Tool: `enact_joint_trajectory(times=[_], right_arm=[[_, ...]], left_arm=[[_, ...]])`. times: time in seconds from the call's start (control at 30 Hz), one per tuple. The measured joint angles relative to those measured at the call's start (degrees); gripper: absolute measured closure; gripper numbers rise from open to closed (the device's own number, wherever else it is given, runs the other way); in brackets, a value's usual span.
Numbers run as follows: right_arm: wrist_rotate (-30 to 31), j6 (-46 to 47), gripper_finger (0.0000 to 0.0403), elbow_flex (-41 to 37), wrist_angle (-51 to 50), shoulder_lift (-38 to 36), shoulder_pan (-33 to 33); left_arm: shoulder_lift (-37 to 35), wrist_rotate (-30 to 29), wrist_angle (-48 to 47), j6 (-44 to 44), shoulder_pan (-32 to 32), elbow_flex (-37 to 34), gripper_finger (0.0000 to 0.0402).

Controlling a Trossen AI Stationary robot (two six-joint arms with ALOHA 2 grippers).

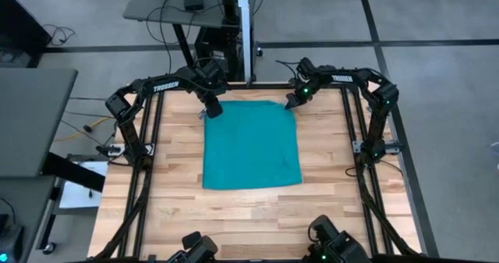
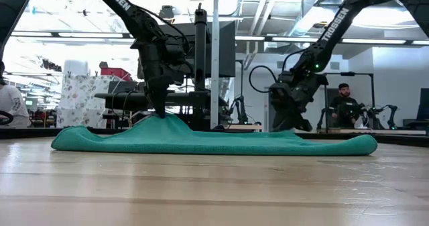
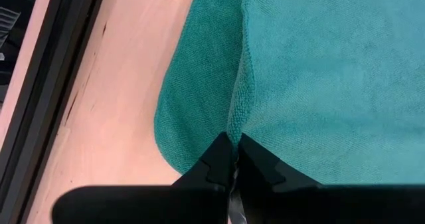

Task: Roll towel
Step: Fold the blue towel in half

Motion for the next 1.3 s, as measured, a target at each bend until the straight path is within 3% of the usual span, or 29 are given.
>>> enact_joint_trajectory(times=[0.23,0.6,0.77,1.07,1.3], right_arm=[[1.39,-0.61,0.0335,0.0,-0.29,0.0,0.78],[3.12,-2.16,0.0347,0.0,-1.23,0.0,0.81],[3.15,-4.46,0.0396,0.0,-1.26,0.0,1.16],[3.15,-5.41,0.0403,0.0,-5.26,-4.02,-0.32],[3.14,-5.15,0.0403,0.04,-2.99,-7.72,-2.31]], left_arm=[[0.01,-0.01,-0.01,0.02,0.0,0.0,0.0402],[0.02,-0.02,-0.02,0.02,0.0,0.0,0.0402],[0.01,-0.02,-0.02,0.02,0.0,0.0,0.0402],[-4.66,-1.55,-0.19,-0.2,0.31,-0.09,0.0402],[-6.08,-1.6,-0.2,-0.15,2.36,-0.27,0.0402]])
